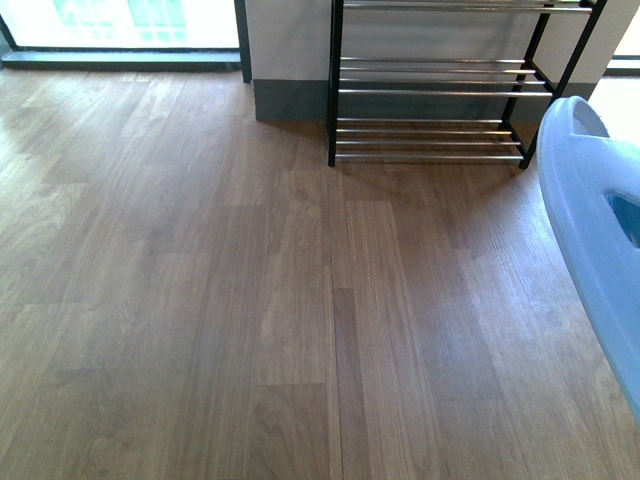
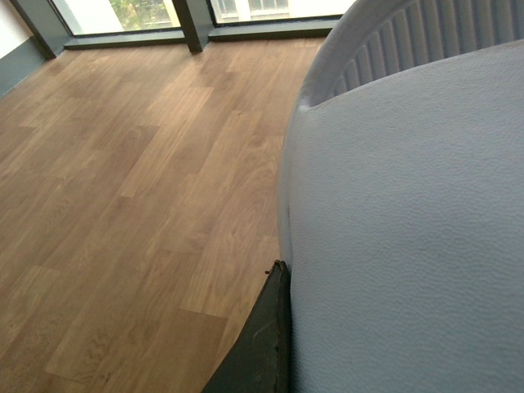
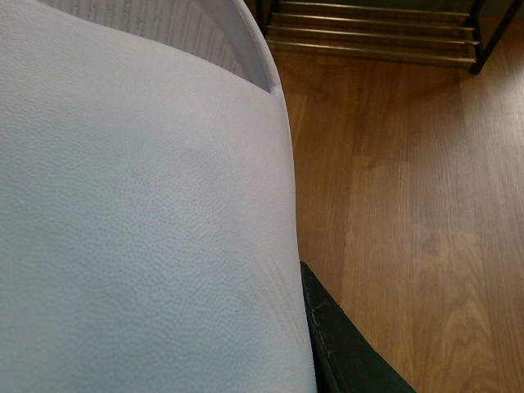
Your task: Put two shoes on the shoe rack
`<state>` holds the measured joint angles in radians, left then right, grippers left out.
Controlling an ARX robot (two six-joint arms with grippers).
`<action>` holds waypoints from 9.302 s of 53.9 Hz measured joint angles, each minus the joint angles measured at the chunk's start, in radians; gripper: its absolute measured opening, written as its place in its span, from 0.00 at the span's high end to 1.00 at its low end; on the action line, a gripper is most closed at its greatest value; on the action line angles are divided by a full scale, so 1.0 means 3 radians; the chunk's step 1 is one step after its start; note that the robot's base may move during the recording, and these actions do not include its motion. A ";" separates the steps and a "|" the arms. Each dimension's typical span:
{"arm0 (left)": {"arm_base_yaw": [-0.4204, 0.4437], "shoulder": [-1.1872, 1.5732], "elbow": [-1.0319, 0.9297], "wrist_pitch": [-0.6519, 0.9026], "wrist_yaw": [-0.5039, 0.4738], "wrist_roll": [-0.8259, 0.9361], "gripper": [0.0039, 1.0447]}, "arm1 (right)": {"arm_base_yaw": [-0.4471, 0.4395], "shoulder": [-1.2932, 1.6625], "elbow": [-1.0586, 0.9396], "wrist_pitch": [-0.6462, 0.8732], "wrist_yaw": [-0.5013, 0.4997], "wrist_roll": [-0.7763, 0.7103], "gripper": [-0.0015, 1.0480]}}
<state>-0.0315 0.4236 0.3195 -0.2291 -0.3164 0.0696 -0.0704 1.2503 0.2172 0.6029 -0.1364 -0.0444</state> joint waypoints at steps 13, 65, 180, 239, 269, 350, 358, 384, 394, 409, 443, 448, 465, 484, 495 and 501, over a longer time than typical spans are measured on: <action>0.0000 -0.0001 0.0000 0.0000 -0.0005 -0.0013 0.99 | 0.0000 0.0000 0.0000 0.0000 -0.0001 0.0001 0.99; -0.0001 -0.0008 0.0000 0.0000 -0.0006 -0.0015 0.99 | 0.0000 0.0000 0.0000 0.0000 0.0000 0.0000 0.99; -0.0001 0.0000 0.0000 0.0000 -0.0006 -0.0015 0.99 | 0.0000 0.0005 0.0000 -0.0001 0.0001 0.0000 0.99; -0.0001 0.0000 -0.0003 -0.0001 -0.0006 -0.0019 0.99 | 0.0173 -0.0010 0.0309 0.0626 0.0418 0.0163 0.99; -0.0001 0.0000 -0.0003 -0.0001 -0.0006 -0.0022 0.99 | 0.0380 0.1259 0.2524 -0.1202 0.0589 0.0322 0.99; -0.0001 0.0000 -0.0003 -0.0001 -0.0006 -0.0022 0.99 | -0.0201 0.3080 0.4585 -0.2239 0.1727 -0.0623 0.99; -0.0001 0.0000 -0.0003 -0.0001 -0.0006 -0.0022 0.99 | -0.0201 0.3080 0.4585 -0.2243 0.1662 -0.0668 0.99; -0.0001 0.0000 -0.0003 -0.0001 -0.0006 -0.0023 0.99 | -0.0170 0.2688 0.4153 -0.1947 0.1400 -0.0640 0.39; -0.0001 0.0000 -0.0003 -0.0001 -0.0006 -0.0023 0.99 | -0.0184 0.2185 0.3689 -0.1726 0.1127 -0.0579 0.11; -0.0001 0.0000 -0.0003 -0.0001 -0.0005 -0.0023 0.99 | -0.0206 0.1521 0.2951 -0.1378 0.0640 -0.0360 0.09; -0.0001 0.0000 -0.0003 -0.0001 -0.0006 -0.0023 0.99 | -0.0443 -0.0926 0.0276 0.0618 0.0381 0.0453 0.09; -0.0001 0.0000 -0.0003 -0.0001 -0.0005 -0.0023 0.99 | -0.0443 -0.0921 0.0257 0.0628 0.0393 0.0467 0.09; -0.0001 0.0000 -0.0003 -0.0001 -0.0006 -0.0023 0.99 | -0.0326 -0.1377 0.0031 0.0008 -0.0088 0.0215 0.46; -0.0001 0.0000 -0.0003 -0.0001 -0.0006 -0.0023 0.99 | 0.0135 -0.2079 -0.0417 -0.0261 0.0425 0.0161 0.99; -0.0001 0.0000 -0.0003 -0.0001 -0.0006 -0.0023 0.99 | 0.0217 -0.2372 -0.0518 -0.0444 0.0456 0.0160 0.99; -0.0001 0.0000 -0.0003 -0.0001 -0.0005 -0.0023 0.99 | 0.0221 -0.2529 -0.0565 -0.0556 0.0455 0.0160 0.99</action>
<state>-0.0319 0.4236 0.3187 -0.2295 -0.3180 0.0628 -0.0040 0.4915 0.0479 0.4362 0.0002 0.0036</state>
